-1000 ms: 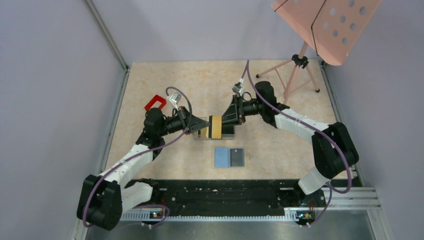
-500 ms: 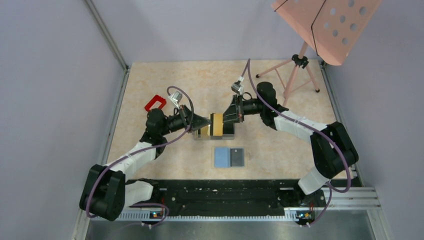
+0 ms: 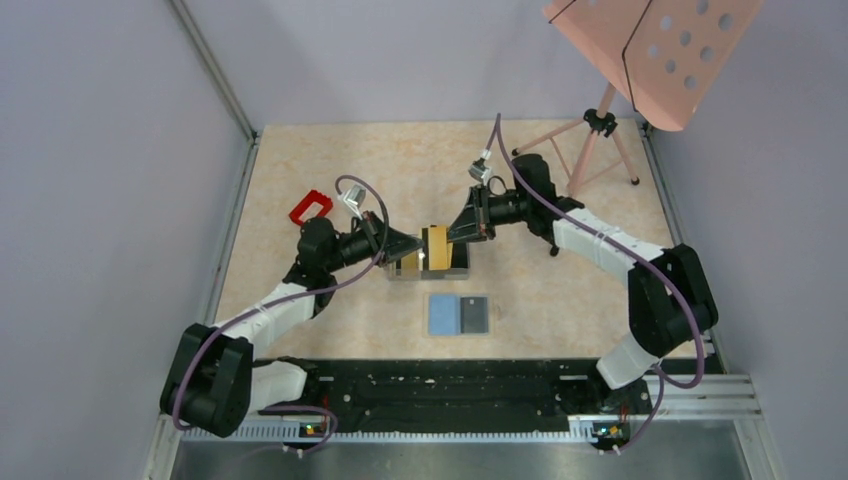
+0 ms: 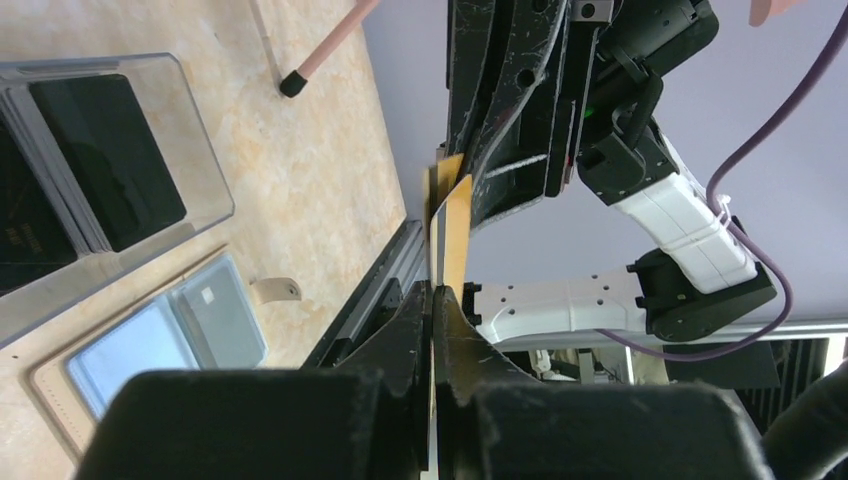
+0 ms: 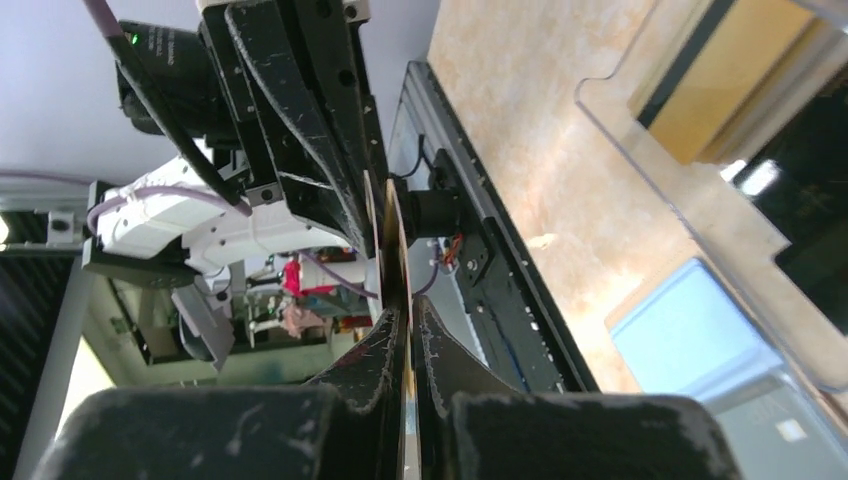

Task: Put the credit cards into the card holder
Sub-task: Insert the credit card into the card holder.

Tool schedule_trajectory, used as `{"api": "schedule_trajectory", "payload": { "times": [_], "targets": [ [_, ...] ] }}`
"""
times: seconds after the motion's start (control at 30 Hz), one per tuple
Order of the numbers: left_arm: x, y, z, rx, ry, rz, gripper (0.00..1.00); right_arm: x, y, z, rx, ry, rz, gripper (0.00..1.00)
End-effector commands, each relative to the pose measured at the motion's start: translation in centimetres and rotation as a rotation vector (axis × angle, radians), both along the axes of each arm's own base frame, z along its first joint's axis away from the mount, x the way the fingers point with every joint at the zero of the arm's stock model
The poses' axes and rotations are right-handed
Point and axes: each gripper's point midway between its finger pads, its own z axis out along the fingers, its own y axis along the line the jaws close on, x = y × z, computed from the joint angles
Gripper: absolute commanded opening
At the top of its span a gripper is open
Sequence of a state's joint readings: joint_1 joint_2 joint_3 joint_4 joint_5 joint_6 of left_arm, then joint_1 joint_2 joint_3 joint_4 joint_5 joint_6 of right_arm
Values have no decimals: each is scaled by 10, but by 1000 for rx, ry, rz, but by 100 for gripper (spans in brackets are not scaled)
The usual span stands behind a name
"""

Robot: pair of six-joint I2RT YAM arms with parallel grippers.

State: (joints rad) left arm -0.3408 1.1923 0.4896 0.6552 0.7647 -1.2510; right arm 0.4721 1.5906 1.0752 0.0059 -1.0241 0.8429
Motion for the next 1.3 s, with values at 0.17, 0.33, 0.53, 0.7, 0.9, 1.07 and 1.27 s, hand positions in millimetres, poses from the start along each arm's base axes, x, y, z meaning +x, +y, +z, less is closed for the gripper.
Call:
{"api": "schedule_trajectory", "payload": {
  "times": [0.17,0.33,0.53,0.7,0.9,1.07,1.27],
  "targets": [
    [8,3,-3,29,-38,15,0,43,-26,4,-85,-110,-157,0],
    [17,4,-12,66,-13,42,0,53,-33,-2,-131,-128,-182,0],
    [39,11,-40,228,79,110,0,46,-52,-11,-232,-159,-173,0],
    [54,18,-63,357,129,142,0,21,-62,-23,-261,-135,-157,0],
    [62,25,-98,507,199,126,0,-10,-71,-39,-258,-98,-119,0],
    [64,32,-115,596,222,127,9,-30,-78,-57,-274,-78,-94,0],
    [68,39,-109,656,197,151,33,-46,-84,-82,-298,-51,-66,0]
  ]
}}
